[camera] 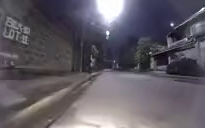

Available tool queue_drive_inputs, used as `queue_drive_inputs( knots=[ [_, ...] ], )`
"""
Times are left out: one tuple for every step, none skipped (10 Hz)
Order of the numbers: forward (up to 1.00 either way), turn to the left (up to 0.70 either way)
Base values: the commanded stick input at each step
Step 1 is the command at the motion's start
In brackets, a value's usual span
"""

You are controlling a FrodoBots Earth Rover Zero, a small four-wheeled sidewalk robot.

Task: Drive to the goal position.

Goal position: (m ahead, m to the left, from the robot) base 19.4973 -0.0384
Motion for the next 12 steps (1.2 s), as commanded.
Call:
queue_drive_inputs(
  knots=[
    [0.50,0.00],
    [0.50,0.00],
    [0.50,0.00],
    [0.50,0.00],
    [0.50,0.00],
    [0.50,0.00],
    [0.50,0.00],
    [0.50,0.00],
    [0.50,0.00],
    [0.50,-0.15],
    [0.50,-0.46],
    [0.50,-0.50]
  ],
)
